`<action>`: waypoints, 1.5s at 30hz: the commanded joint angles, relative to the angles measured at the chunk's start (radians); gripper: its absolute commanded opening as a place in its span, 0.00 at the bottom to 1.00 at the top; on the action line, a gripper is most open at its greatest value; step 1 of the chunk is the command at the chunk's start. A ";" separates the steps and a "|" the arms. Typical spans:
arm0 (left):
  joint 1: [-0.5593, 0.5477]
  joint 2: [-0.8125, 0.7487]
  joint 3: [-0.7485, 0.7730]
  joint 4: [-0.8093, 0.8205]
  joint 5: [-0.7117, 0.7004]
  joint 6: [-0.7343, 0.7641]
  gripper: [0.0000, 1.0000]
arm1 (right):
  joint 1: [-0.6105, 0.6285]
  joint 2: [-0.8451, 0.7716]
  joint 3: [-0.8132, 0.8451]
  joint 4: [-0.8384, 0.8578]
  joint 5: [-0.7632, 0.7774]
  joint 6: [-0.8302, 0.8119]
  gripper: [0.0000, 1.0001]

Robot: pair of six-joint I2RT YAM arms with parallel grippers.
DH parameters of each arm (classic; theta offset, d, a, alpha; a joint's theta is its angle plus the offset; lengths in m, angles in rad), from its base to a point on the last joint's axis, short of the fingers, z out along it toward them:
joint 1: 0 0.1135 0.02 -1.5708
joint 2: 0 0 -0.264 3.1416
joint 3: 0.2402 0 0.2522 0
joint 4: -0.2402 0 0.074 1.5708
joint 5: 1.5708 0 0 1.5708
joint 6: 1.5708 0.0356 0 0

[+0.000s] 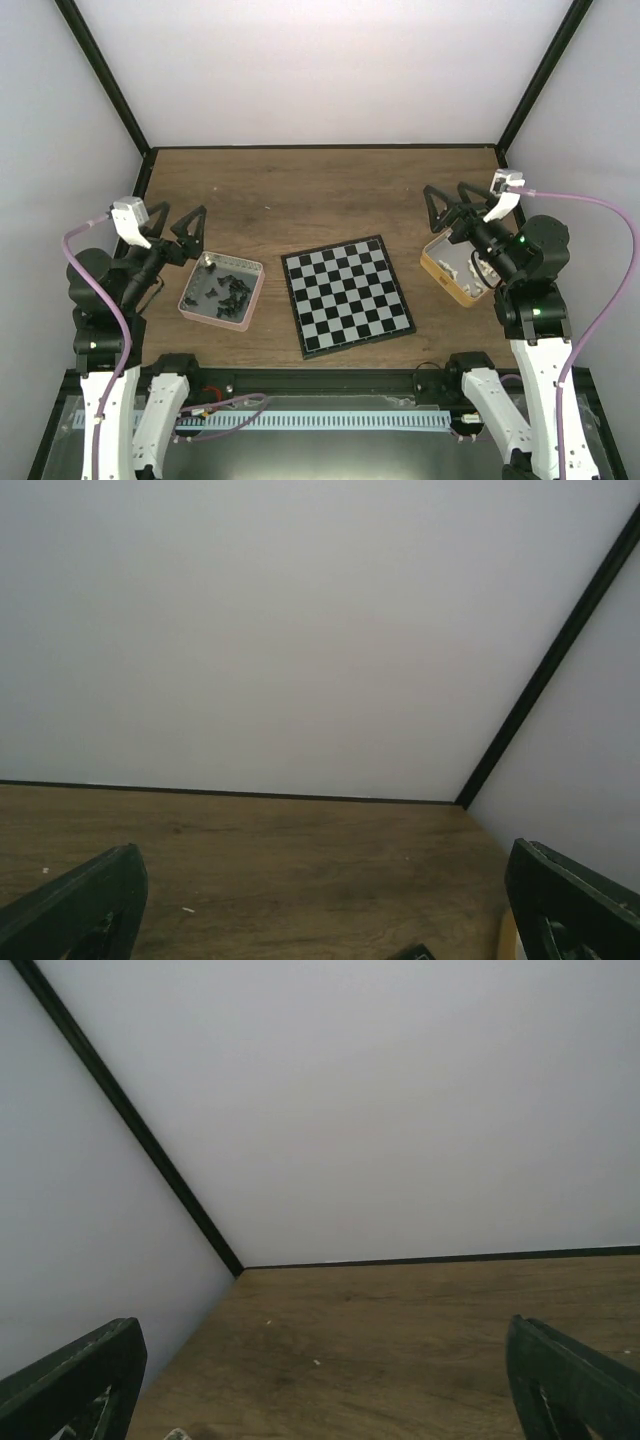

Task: Set up the chess pieces on the board
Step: Pick up the chess piece from the storage box.

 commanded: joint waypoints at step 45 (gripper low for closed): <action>-0.175 0.787 -0.147 -0.249 -0.418 -0.356 0.32 | -0.025 0.157 -0.297 0.176 -0.145 0.136 0.72</action>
